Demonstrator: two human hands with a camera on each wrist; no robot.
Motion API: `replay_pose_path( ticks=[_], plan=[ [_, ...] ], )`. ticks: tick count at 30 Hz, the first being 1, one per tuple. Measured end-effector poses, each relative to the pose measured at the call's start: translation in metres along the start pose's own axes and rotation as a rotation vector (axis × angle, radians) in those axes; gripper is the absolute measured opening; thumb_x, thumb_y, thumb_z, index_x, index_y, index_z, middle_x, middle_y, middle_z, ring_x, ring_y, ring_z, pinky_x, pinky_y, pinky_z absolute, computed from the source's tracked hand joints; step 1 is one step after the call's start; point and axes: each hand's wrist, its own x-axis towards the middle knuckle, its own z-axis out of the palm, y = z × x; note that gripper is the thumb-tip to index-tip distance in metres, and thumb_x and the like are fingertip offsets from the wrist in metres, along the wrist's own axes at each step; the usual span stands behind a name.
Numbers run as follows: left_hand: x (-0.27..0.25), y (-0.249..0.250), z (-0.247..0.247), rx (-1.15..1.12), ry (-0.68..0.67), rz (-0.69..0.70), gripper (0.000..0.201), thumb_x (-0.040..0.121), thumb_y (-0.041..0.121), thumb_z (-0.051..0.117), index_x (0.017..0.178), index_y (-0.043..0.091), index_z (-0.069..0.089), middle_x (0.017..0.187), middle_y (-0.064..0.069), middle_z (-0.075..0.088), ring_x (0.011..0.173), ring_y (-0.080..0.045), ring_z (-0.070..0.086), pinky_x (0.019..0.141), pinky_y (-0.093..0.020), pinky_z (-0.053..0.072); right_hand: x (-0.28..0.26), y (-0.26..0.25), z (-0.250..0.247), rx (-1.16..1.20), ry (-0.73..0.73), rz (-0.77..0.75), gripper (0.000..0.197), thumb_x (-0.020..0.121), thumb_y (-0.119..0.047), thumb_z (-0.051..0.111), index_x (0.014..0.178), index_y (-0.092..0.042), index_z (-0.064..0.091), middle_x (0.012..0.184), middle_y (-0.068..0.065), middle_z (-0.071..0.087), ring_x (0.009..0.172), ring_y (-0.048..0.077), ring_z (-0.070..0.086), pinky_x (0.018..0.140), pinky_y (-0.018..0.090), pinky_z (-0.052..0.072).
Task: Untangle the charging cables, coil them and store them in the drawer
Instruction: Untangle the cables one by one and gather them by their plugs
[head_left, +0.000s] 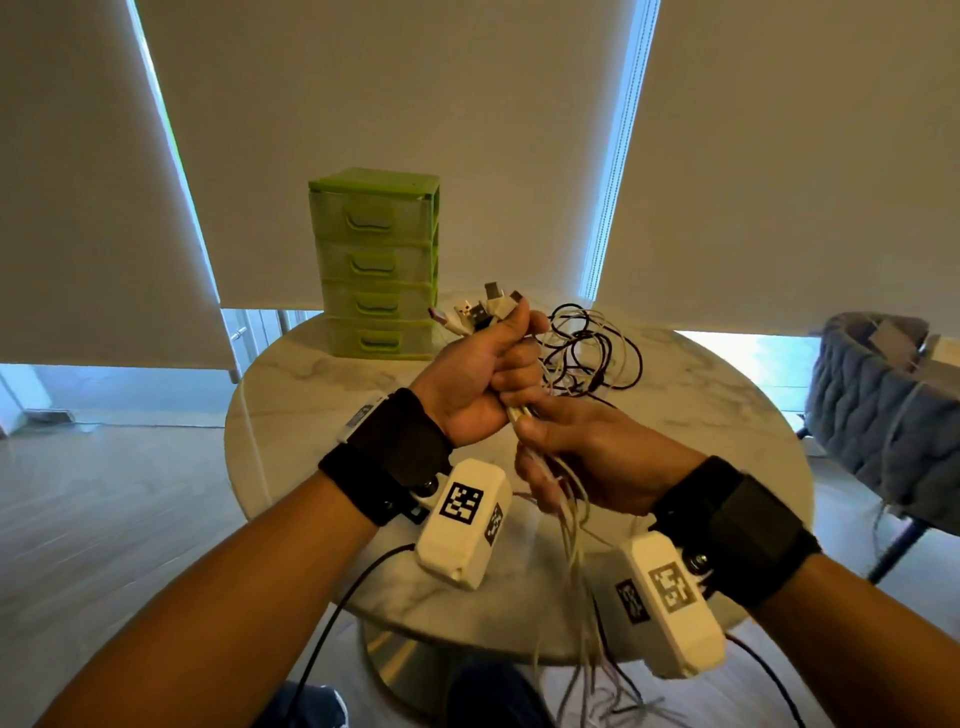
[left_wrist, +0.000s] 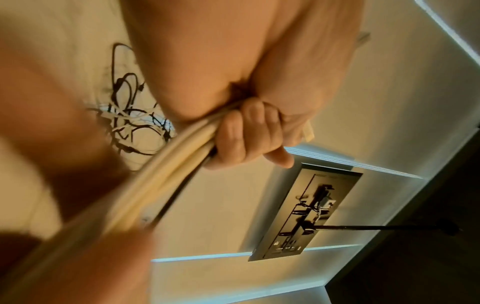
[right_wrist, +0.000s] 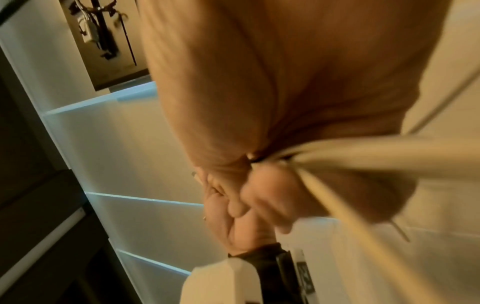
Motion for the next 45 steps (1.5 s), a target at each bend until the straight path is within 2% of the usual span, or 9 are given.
replay_pose_path(
  ticks=[5, 17, 21, 25, 31, 33, 37, 42, 45],
  plan=[
    [0.006, -0.018, 0.017, 0.016, -0.071, -0.114, 0.025, 0.091, 0.036, 0.041, 0.083, 0.014, 0.051, 0.042, 0.009, 0.027, 0.032, -0.002, 0.026, 0.037, -0.017, 0.02, -0.066, 0.056, -0.017, -0.05, 0.035, 0.023, 0.017, 0.093, -0.027, 0.052, 0.082, -0.018, 0.062, 0.051, -0.005, 0.031, 0.04, 0.007, 0.027, 0.04, 0.016, 0.028],
    [0.006, -0.123, 0.091, 0.36, -0.315, -0.381, 0.023, 0.088, 0.032, 0.045, 0.084, 0.01, 0.051, 0.044, 0.01, 0.024, 0.034, -0.002, 0.02, 0.038, -0.018, 0.015, -0.195, 0.228, -0.104, -0.723, 0.733, 0.498, 0.037, 0.088, -0.044, 0.064, 0.059, -0.022, 0.06, 0.057, -0.005, 0.057, 0.053, 0.011, 0.054, 0.055, 0.021, 0.042],
    [0.009, -0.148, 0.11, 0.505, -0.346, -0.368, 0.026, 0.101, 0.024, 0.039, 0.083, 0.011, 0.052, 0.048, 0.009, 0.024, 0.039, -0.004, 0.02, 0.041, -0.018, 0.016, -0.192, 0.244, -0.106, -0.792, 0.664, 0.633, 0.021, 0.076, -0.037, 0.079, 0.085, -0.025, 0.064, 0.089, -0.002, 0.063, 0.087, 0.016, 0.059, 0.071, 0.025, 0.043],
    [0.016, -0.163, 0.121, 0.658, -0.421, -0.328, 0.029, 0.104, 0.018, 0.038, 0.081, 0.012, 0.056, 0.054, 0.007, 0.026, 0.046, -0.007, 0.024, 0.044, -0.018, 0.024, -0.206, 0.206, -0.1, -0.767, 0.569, 0.672, 0.078, 0.067, -0.036, 0.085, 0.134, -0.039, 0.045, 0.129, -0.009, 0.046, 0.116, 0.016, 0.049, 0.102, 0.041, 0.042],
    [0.02, -0.178, 0.149, 0.655, -0.549, -0.323, 0.028, 0.104, 0.02, 0.037, 0.085, 0.012, 0.057, 0.058, 0.004, 0.028, 0.05, -0.008, 0.025, 0.048, -0.021, 0.024, -0.18, 0.183, -0.075, -0.648, 0.255, 0.547, 0.01, 0.086, -0.046, 0.066, 0.087, -0.038, 0.06, 0.095, -0.013, 0.059, 0.082, 0.002, 0.055, 0.082, 0.028, 0.045],
    [0.022, -0.171, 0.15, 0.617, -0.576, -0.321, 0.027, 0.104, 0.019, 0.035, 0.086, 0.012, 0.054, 0.055, 0.009, 0.029, 0.048, -0.006, 0.025, 0.047, -0.02, 0.023, -0.173, 0.214, -0.08, -0.671, 0.199, 0.672, 0.025, 0.093, -0.045, 0.057, 0.077, -0.027, 0.063, 0.078, -0.009, 0.063, 0.062, 0.003, 0.054, 0.066, 0.022, 0.045],
    [0.028, -0.16, 0.133, 0.627, -0.563, -0.347, 0.027, 0.104, 0.02, 0.035, 0.084, 0.011, 0.052, 0.055, 0.007, 0.024, 0.049, -0.008, 0.018, 0.05, -0.027, 0.015, -0.174, 0.244, -0.12, -0.501, 0.594, 0.722, 0.029, 0.095, -0.03, 0.059, 0.071, -0.014, 0.06, 0.059, -0.004, 0.064, 0.047, 0.007, 0.061, 0.05, 0.019, 0.047],
    [0.032, -0.162, 0.117, 0.6, -0.475, -0.367, 0.026, 0.103, 0.021, 0.037, 0.083, 0.012, 0.053, 0.052, 0.009, 0.027, 0.044, -0.005, 0.023, 0.05, -0.025, 0.017, -0.171, 0.244, -0.155, -0.797, 1.187, 0.421, 0.023, 0.092, -0.009, 0.053, 0.07, -0.005, 0.06, 0.081, 0.015, 0.061, 0.077, 0.032, 0.062, 0.057, 0.025, 0.036],
    [0.035, -0.16, 0.118, 0.625, -0.494, -0.362, 0.026, 0.102, 0.022, 0.038, 0.083, 0.013, 0.053, 0.052, 0.009, 0.027, 0.045, -0.006, 0.024, 0.05, -0.024, 0.018, -0.169, 0.259, -0.138, -0.787, 1.022, 0.435, 0.028, 0.094, -0.016, 0.055, 0.065, -0.016, 0.055, 0.08, 0.005, 0.055, 0.078, 0.026, 0.058, 0.064, 0.025, 0.034]
  ],
)
